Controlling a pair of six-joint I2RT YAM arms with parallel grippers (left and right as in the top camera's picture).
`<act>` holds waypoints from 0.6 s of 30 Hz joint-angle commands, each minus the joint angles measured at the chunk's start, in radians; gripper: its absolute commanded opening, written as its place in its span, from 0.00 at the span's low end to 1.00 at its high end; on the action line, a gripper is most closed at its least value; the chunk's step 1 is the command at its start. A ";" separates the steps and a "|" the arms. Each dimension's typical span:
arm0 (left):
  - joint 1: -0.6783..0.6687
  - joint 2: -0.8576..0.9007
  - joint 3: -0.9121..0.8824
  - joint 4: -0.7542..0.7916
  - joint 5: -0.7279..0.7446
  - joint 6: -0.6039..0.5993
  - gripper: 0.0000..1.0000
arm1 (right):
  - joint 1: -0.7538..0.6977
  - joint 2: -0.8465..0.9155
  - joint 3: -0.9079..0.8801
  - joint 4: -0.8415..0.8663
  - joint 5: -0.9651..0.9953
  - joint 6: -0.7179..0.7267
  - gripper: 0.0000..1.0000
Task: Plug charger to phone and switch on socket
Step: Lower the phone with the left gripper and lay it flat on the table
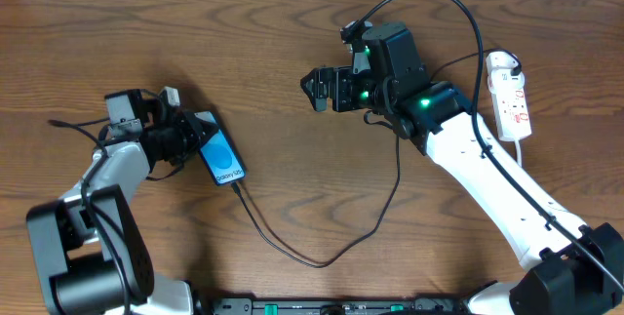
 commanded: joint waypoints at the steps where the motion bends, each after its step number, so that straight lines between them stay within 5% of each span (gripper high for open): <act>1: -0.002 0.038 0.010 0.002 -0.007 0.016 0.07 | 0.003 -0.017 0.009 -0.003 0.015 -0.018 0.99; 18: -0.002 0.121 0.010 -0.005 -0.056 0.016 0.07 | 0.003 -0.017 0.009 -0.006 0.015 -0.018 0.99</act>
